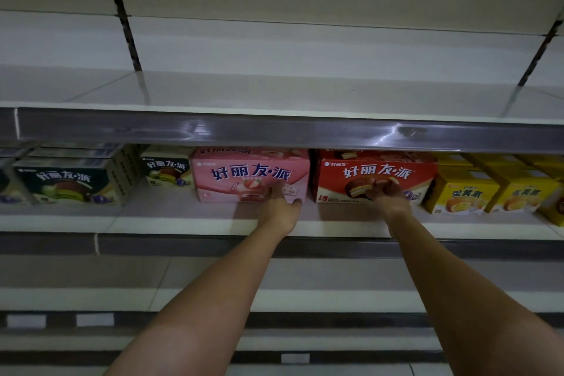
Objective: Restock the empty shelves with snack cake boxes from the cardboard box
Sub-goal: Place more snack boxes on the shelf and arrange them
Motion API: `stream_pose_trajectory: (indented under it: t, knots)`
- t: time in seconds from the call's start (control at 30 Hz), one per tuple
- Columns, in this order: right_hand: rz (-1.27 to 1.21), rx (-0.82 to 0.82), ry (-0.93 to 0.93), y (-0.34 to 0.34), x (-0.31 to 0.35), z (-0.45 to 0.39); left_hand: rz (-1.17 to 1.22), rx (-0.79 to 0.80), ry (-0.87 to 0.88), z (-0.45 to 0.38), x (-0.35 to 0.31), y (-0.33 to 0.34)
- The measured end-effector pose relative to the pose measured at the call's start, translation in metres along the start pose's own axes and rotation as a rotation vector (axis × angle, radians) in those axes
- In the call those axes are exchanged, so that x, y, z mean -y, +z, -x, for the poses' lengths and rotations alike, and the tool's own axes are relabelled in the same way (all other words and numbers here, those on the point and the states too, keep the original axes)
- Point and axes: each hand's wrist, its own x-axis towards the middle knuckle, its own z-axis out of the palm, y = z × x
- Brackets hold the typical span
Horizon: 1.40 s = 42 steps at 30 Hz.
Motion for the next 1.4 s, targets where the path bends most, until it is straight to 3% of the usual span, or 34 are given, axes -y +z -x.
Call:
stream_pose_trajectory:
  t: [0.13,0.27,0.57,0.8,0.9,1.13,1.4]
  knots:
    - [0.434,-0.055,-0.054,0.01,-0.009,0.016,-0.099,0.06,0.06,-0.002,0.013,-0.017]
    - [0.514,-0.111,-0.051,0.023,-0.015,0.033,-0.181,0.15,0.097,-0.007,0.02,-0.033]
    - [0.45,-0.267,0.018,0.038,-0.023,0.094,-0.276,0.229,0.259,-0.003,0.041,-0.068]
    - [0.41,-0.4,0.11,0.013,-0.06,0.186,-0.333,0.218,0.589,0.047,0.045,-0.06]
    - [0.397,-0.498,0.158,-0.001,-0.077,0.229,-0.34,0.319,0.69,0.079,0.053,-0.046]
    - [0.339,-0.689,0.3,-0.047,-0.134,0.341,-0.383,0.64,0.679,0.172,0.077,-0.002]
    - [0.273,-0.894,0.502,-0.117,-0.197,0.505,-0.502,0.858,0.734,0.319,0.099,0.047]
